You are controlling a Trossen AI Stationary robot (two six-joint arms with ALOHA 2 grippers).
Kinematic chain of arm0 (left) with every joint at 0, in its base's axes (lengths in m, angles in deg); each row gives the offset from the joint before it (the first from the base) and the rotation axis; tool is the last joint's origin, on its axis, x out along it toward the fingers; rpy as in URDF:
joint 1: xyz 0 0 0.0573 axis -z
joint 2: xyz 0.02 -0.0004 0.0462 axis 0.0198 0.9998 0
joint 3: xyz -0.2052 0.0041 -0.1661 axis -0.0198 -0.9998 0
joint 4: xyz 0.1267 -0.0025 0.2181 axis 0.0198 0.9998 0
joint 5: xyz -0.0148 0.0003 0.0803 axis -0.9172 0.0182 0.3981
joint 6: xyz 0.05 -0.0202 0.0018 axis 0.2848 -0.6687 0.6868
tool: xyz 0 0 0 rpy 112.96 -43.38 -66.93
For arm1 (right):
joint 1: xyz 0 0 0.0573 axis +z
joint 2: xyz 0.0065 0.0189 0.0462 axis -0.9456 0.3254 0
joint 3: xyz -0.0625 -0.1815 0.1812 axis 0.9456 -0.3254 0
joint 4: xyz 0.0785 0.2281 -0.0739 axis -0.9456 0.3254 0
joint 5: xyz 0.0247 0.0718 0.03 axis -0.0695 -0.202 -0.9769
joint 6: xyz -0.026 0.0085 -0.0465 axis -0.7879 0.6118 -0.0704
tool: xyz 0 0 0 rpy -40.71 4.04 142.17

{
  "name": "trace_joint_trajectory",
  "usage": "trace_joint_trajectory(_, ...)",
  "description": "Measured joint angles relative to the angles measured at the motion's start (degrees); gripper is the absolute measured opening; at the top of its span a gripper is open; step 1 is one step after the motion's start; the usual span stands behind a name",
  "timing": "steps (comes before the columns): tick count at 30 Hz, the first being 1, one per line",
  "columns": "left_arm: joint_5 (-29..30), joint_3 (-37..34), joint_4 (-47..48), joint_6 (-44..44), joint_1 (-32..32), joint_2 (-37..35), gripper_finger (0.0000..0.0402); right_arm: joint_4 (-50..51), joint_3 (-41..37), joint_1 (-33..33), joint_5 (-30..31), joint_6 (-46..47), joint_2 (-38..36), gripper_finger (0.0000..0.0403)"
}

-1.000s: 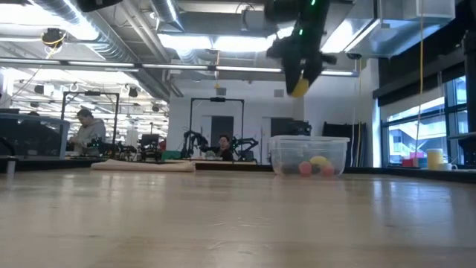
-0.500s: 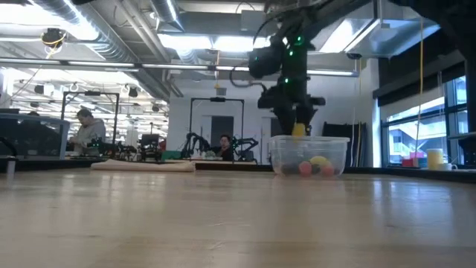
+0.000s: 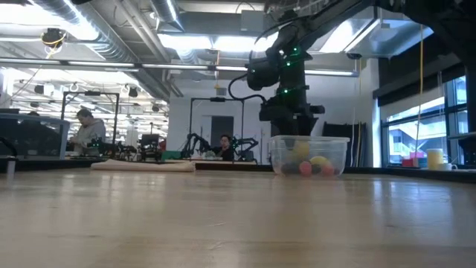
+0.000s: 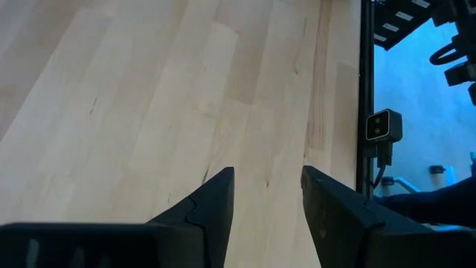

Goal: Pick and placing Produce into tupperware
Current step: Put the lemon into the transparent bin, then return to Home Position

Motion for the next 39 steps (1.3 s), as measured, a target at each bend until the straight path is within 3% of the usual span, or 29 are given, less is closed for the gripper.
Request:
trace_joint_trajectory(9,0.0,0.0,-0.02,0.06,-0.07,0.0,0.0156,0.49,0.0,0.04,-0.03,-2.78,-0.35,0.0237)
trace_joint_trajectory(13,0.45,0.0,-0.61,3.02,-0.07,-0.97,0.016,6.92,3.16,0.29,0.12,-4.48,-2.73,0.0234)
trace_joint_trajectory(17,3.27,0.0,-3.55,7.6,-0.52,-4.83,0.016,9.92,9.63,1.65,0.56,-4.28,-8.04,0.0233)
trace_joint_trajectory(23,9.02,0.07,-11.61,22.07,-2.07,-12.72,0.0151,1.16,13.29,7.07,0.57,-5.99,-20.73,0.0233)
trace_joint_trajectory(30,27.17,-1.72,-9.42,27.44,-3.07,-21.0,0.0149,-6.01,3.46,15.05,3.21,-10.17,-39.14,0.0234)
trace_joint_trajectory(39,26.99,-17.25,-14.11,28.98,-3.08,-40.15,0.016,-15.75,-20.47,25.14,3.43,-7.18,-66.63,0.0234)
